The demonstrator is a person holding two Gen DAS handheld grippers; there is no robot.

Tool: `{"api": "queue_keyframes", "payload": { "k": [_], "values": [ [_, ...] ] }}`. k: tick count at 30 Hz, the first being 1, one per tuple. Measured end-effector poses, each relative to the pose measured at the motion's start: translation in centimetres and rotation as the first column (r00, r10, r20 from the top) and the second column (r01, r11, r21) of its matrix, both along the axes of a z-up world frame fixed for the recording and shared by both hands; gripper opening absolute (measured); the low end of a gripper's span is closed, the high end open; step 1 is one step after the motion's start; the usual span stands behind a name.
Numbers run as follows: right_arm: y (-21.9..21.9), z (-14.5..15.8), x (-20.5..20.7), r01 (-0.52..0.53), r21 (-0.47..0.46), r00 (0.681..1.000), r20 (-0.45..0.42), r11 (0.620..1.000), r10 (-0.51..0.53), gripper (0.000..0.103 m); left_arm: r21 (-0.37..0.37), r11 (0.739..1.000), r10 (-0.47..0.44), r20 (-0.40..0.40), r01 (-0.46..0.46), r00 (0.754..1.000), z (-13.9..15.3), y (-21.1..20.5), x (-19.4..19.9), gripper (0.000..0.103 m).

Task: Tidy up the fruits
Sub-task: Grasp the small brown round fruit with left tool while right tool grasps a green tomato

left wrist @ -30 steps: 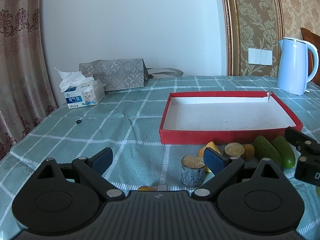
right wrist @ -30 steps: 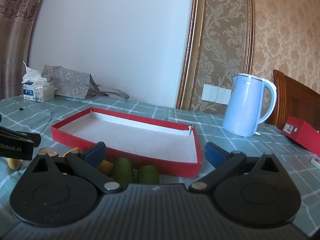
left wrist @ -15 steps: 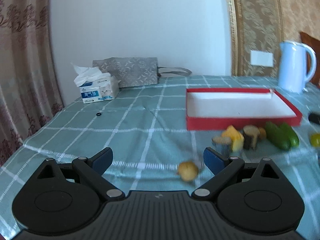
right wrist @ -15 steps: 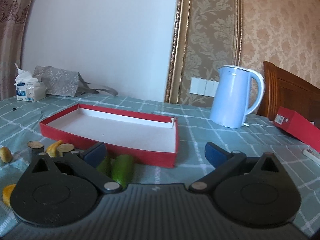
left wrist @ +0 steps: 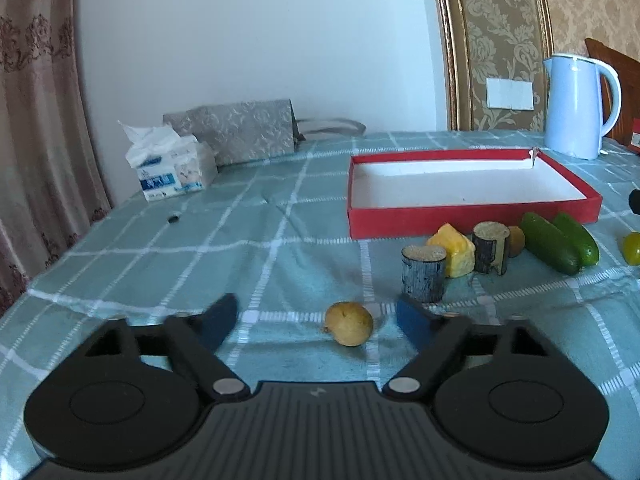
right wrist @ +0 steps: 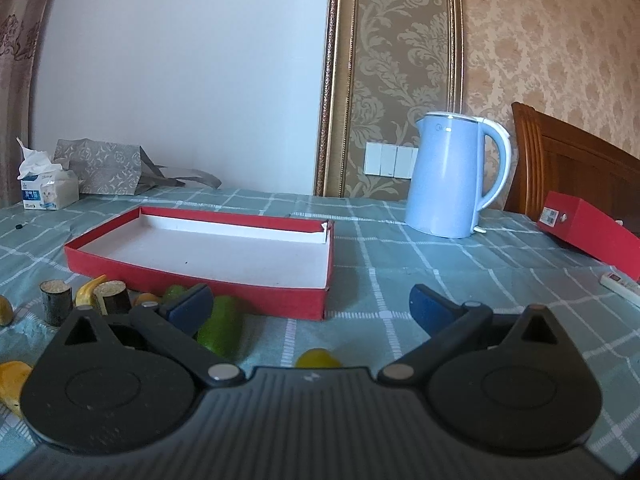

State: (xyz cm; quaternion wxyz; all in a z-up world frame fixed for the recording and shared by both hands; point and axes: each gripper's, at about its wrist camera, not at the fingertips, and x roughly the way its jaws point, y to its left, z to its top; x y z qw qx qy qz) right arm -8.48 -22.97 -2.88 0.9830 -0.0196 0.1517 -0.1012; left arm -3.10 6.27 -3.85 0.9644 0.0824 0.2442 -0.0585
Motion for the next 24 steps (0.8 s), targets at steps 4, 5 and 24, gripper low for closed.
{"api": "queue_keyframes", "payload": {
  "k": [4, 5, 24],
  "values": [
    [0.0, -0.1, -0.1, 0.006, 0.000, 1.000, -0.002, 1.000, -0.006, 0.103, -0.022, 1.000, 0.003, -0.079, -0.005, 0.997, -0.8, 0.0, 1.8, 0.057],
    [-0.1, -0.1, -0.1, 0.009, 0.003, 1.000, -0.001, 1.000, -0.009, 0.103, -0.032, 0.999, -0.005, -0.088, 0.002, 0.996, -1.0, 0.0, 2.0, 0.053],
    [-6.1, 0.5, -2.3, 0.056, 0.107, 0.998, -0.015, 0.993, -0.055, 0.103, -0.061, 0.998, -0.039, -0.053, 0.036, 0.998, -1.5, -0.4, 2.6, 0.029]
  ]
}}
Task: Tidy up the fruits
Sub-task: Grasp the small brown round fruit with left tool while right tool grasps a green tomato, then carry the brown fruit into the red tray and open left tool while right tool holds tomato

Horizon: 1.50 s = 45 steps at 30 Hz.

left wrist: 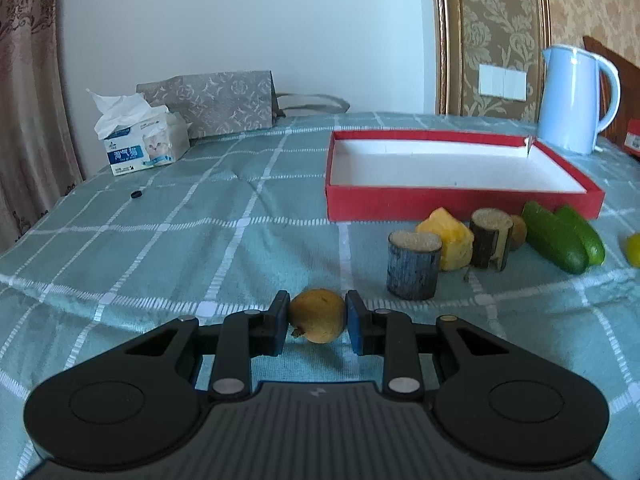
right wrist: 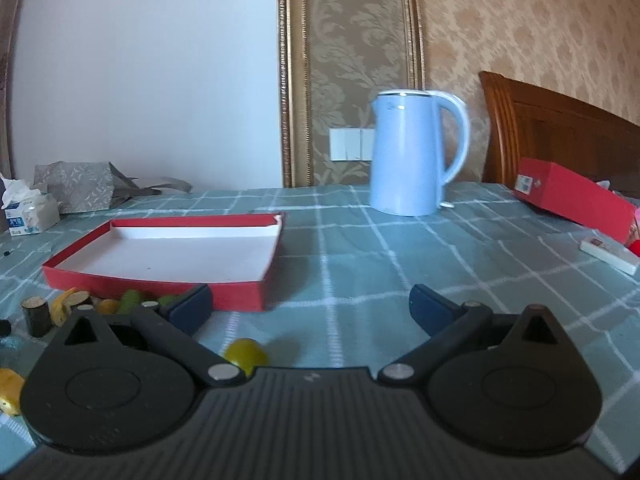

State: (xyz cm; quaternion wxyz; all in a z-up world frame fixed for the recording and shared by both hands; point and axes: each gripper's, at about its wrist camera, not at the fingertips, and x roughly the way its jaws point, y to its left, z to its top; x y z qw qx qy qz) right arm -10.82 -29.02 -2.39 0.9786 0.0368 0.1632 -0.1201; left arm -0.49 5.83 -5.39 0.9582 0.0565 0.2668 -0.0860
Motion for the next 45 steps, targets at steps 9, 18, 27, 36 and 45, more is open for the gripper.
{"api": "queue_keyframes", "payload": {
  "k": [9, 18, 27, 36, 45],
  "values": [
    [2.2, -2.4, -1.3, -0.198, -0.010, 0.969, -0.151, 0.980, 0.194, 0.083, -0.013, 1.000, -0.002, 0.018, 0.002, 1.000, 0.1, 0.0, 0.3, 0.029],
    [5.1, -2.3, -0.9, -0.335, -0.022, 0.930, -0.169, 0.942, 0.327, 0.037, -0.015, 1.000, -0.005, 0.020, 0.005, 1.000, 0.2, 0.2, 0.0, 0.029],
    [6.1, -2.8, -0.8, -0.387, 0.015, 0.894, -0.240, 0.922, 0.379, 0.036, -0.022, 1.000, -0.013, 0.018, 0.013, 1.000, 0.3, 0.3, 0.1, 0.029],
    [5.2, -3.5, -0.3, -0.330, 0.035, 0.917, -0.225, 0.943, 0.330, 0.031, -0.032, 0.999, -0.024, 0.018, 0.025, 1.000, 0.7, 0.0, 0.4, 0.029],
    [4.6, -2.1, 5.4, -0.313, 0.035, 0.930, -0.190, 0.949, 0.314, 0.031, -0.070, 0.993, -0.095, 0.038, 0.097, 0.995, 3.2, -2.0, 2.8, 0.029]
  ]
}}
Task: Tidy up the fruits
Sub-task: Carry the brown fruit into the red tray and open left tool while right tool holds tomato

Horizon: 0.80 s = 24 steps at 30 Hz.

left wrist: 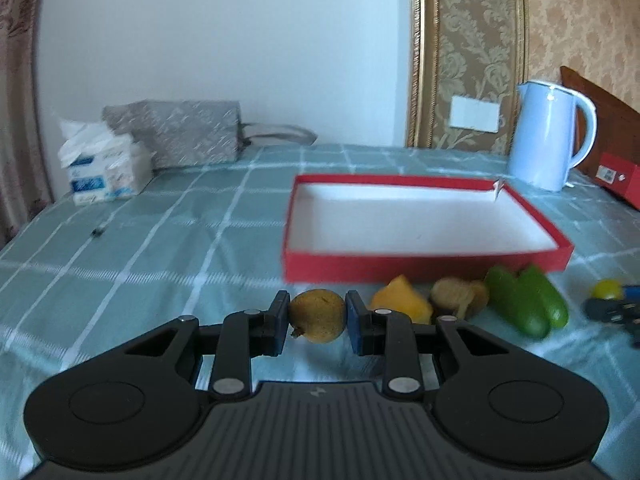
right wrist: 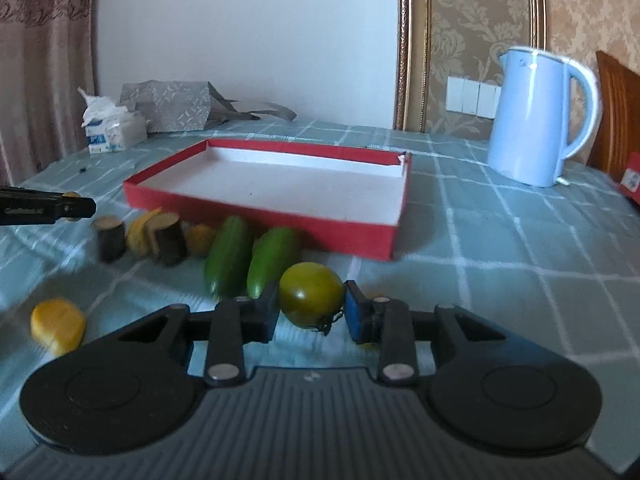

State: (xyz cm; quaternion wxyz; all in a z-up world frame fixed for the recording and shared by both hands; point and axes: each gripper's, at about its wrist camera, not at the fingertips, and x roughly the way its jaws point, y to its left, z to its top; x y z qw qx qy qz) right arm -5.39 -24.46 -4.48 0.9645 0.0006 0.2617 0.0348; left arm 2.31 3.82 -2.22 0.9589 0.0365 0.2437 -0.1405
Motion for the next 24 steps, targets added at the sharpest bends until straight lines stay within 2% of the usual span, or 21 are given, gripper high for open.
{"api": "queue_keyframes", "payload": {
  "k": [3, 6, 9, 16, 19, 24],
  "values": [
    [0.0, -0.4, 1.2, -0.031, 0.051, 1.000, 0.007, 0.998, 0.030, 0.032, 0.035, 0.999, -0.023, 0.025, 0.022, 0.999, 0.9, -1.7, 1.3, 0.029],
    [0.5, -0.4, 0.7, -0.042, 0.019, 0.998, 0.053, 0.999, 0.041, 0.032, 0.046, 0.998, -0.046, 0.038, 0.045, 0.998, 1.8, -3.4, 3.2, 0.029],
    [0.1, -0.3, 0.6, -0.043, 0.053, 0.997, 0.066, 0.998, 0.040, 0.032, 0.058, 0.996, -0.068, 0.033, 0.066, 0.997, 2.2, -5.5, 5.9, 0.029],
    [-1.1, -0.5, 1.2, -0.044, 0.132, 0.998, 0.059, 0.990, 0.036, 0.031, 0.080, 0.993, -0.081, -0.080, 0.087, 0.994, 0.4, -9.1, 11.7, 0.029],
    [-1.3, -0.5, 1.2, -0.044, 0.145, 0.997, 0.065, 0.988, 0.035, 0.031, 0.091, 0.992, -0.076, -0.121, 0.088, 0.990, -0.4, -9.8, 13.0, 0.029],
    [-1.2, -0.6, 1.4, -0.054, 0.142, 0.997, 0.065, 0.988, 0.045, 0.031, 0.119, 0.990, -0.055, -0.143, 0.072, 0.988, -1.2, -10.2, 14.0, 0.030]
  ]
}}
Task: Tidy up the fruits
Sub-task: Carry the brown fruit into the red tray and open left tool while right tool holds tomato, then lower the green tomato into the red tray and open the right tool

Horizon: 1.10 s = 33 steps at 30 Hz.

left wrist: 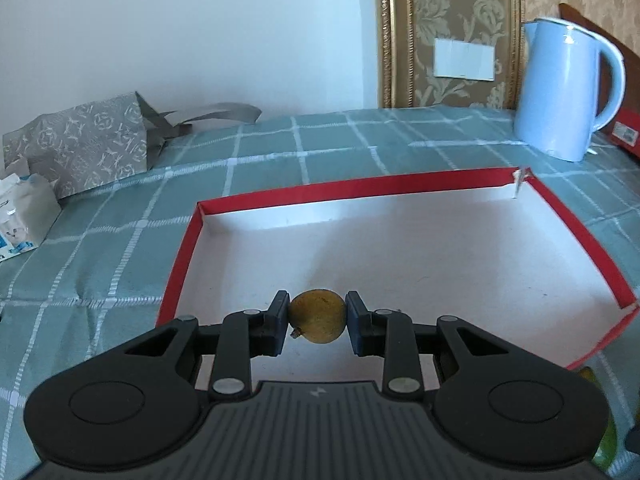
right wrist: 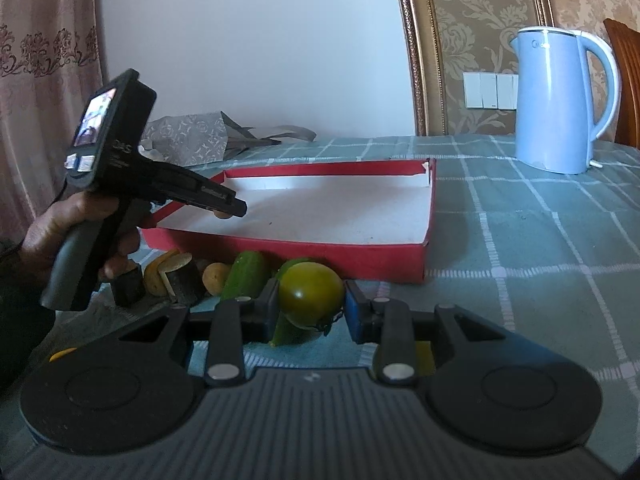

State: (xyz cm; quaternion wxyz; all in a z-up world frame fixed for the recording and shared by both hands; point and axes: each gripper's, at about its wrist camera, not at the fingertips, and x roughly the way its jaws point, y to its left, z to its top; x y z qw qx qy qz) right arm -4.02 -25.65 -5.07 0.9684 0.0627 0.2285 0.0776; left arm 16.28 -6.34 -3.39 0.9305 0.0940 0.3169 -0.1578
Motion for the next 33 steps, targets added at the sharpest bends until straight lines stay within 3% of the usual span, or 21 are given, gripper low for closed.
{"api": "queue_keyframes", "payload": {
  "k": [2, 4, 6, 10, 14, 18, 20, 25, 33],
  "values": [
    [0.0, 0.0, 0.1, -0.002, 0.001, 1.000, -0.002, 1.000, 0.002, 0.031, 0.006, 1.000, 0.011, -0.003, -0.011, 1.000, 0.0, 0.0, 0.3, 0.030],
    [0.0, 0.0, 0.0, 0.002, 0.002, 1.000, 0.000, 1.000, -0.002, 0.031, 0.020, 1.000, 0.006, 0.008, -0.006, 1.000, 0.2, 0.0, 0.3, 0.040],
    [0.0, 0.0, 0.1, 0.001, 0.001, 1.000, -0.003, 1.000, -0.001, 0.031, 0.015, 1.000, 0.023, 0.028, -0.023, 0.999, 0.3, 0.2, 0.1, 0.071],
    [0.1, 0.1, -0.2, 0.009, -0.003, 1.000, 0.013, 1.000, -0.009, 0.031, -0.009, 0.997, 0.075, 0.112, -0.074, 0.991, 1.7, 1.3, -1.3, 0.072],
    [0.1, 0.1, -0.4, 0.017, -0.008, 1.000, 0.026, 1.000, -0.017, 0.032, -0.092, 0.988, 0.141, 0.239, -0.122, 0.961, 3.8, 4.0, -5.4, 0.073],
    [0.0, 0.1, -0.4, 0.028, -0.007, 0.999, 0.027, 1.000, -0.028, 0.031, -0.172, 0.976, 0.185, 0.322, -0.135, 0.929, 4.0, 7.1, -10.5, 0.086],
    [0.1, 0.2, -0.4, 0.037, -0.013, 0.999, 0.033, 0.999, -0.036, 0.031, -0.176, 0.976, 0.186, 0.348, -0.131, 0.919, 3.7, 8.0, -12.4, 0.086],
    [1.1, 0.7, -0.4, 0.051, -0.066, 0.998, 0.048, 0.997, -0.047, 0.031, -0.129, 0.979, 0.194, 0.359, -0.158, 0.913, 2.8, 9.4, -14.5, 0.086],
    [1.8, 3.3, 2.9, 0.082, -0.129, 0.994, 0.087, 0.988, -0.071, 0.031, -0.217, 0.954, 0.270, 0.310, -0.209, 0.912, 0.8, 12.7, -13.9, 0.086]
  ]
}}
